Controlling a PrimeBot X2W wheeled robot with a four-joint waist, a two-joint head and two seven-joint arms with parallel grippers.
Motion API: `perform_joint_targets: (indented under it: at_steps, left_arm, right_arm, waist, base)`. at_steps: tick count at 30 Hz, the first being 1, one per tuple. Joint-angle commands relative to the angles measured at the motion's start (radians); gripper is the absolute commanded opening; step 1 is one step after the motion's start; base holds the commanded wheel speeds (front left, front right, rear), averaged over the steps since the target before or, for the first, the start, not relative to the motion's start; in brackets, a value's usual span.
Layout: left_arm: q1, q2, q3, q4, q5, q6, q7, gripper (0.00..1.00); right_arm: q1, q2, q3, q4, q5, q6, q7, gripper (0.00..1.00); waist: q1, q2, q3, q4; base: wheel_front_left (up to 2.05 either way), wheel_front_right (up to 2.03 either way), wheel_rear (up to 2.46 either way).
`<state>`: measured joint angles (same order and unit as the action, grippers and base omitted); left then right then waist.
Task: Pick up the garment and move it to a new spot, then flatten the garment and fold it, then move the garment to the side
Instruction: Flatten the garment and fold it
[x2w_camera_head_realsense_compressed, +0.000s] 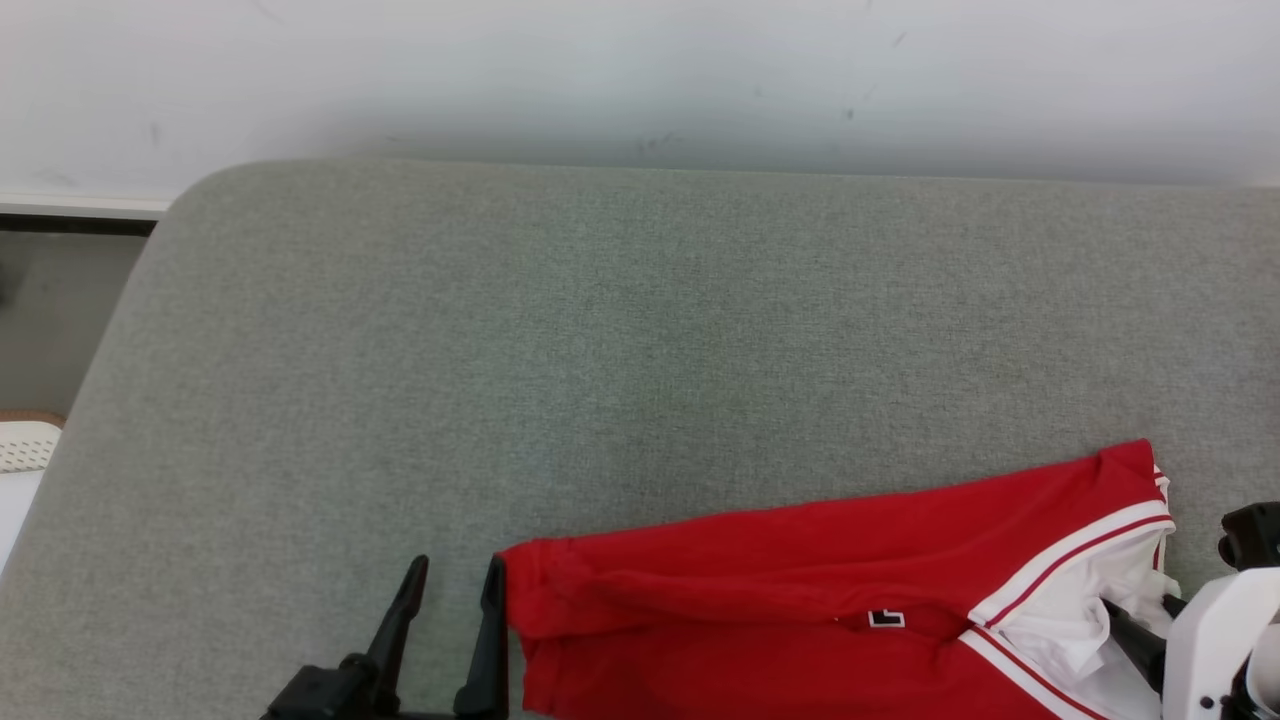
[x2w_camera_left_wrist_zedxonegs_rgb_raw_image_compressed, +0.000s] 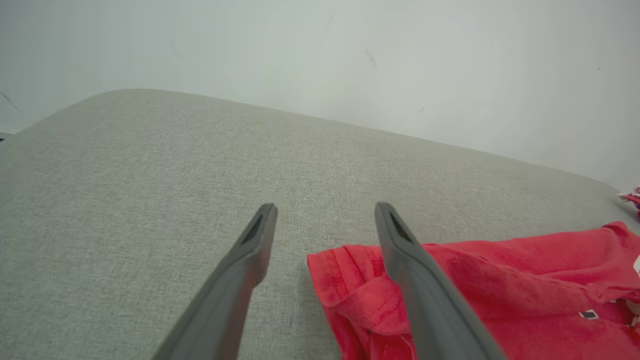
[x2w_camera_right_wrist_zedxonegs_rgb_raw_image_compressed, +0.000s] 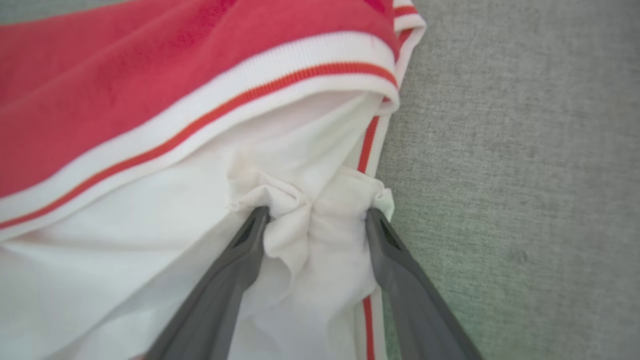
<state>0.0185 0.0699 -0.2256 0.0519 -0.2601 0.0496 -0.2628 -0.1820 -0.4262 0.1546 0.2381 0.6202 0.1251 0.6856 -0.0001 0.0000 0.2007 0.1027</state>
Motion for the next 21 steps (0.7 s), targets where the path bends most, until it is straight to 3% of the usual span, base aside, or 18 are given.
perform_joint_targets:
  at_steps: [1, 2, 3, 12, 21]
  left_arm:
    - [-0.012, -0.005, 0.009, 0.009, 0.013, -0.011, -0.002, 1.00]
    - [-0.012, -0.005, 0.009, 0.009, 0.013, -0.011, -0.002, 1.00]
    - [-0.015, -0.009, 0.011, 0.016, 0.017, -0.018, -0.002, 1.00]
    - [-0.002, -0.015, 0.034, 0.034, 0.011, -0.025, -0.002, 1.00]
    - [0.042, -0.017, 0.060, 0.039, 0.000, -0.019, -0.002, 1.00]
  right_arm:
    - [0.009, 0.083, 0.057, 0.037, 0.038, 0.011, 0.008, 0.75]
    - [0.009, 0.083, 0.057, 0.037, 0.038, 0.011, 0.008, 0.75]
    - [-0.002, 0.101, 0.082, 0.045, 0.052, 0.012, 0.007, 0.00]
    - [-0.043, 0.077, 0.113, 0.038, 0.136, 0.010, -0.075, 0.00]
    - [-0.033, -0.005, 0.070, 0.008, 0.209, 0.006, -0.133, 0.00]
  waist:
    - [0.0001, 0.0000, 0.004, 0.005]
    - [0.0001, 0.0000, 0.004, 0.005]
    - [0.0001, 0.0000, 0.003, 0.010]
    - [0.0001, 0.0000, -0.023, 0.030]
    - [0.0001, 0.0000, -0.072, -0.008]
  base:
    - [0.00, 0.00, 0.00]
    - [0.00, 0.00, 0.00]
    - [0.00, 0.00, 0.00]
    - [0.00, 0.00, 0.00]
    - [0.00, 0.00, 0.00]
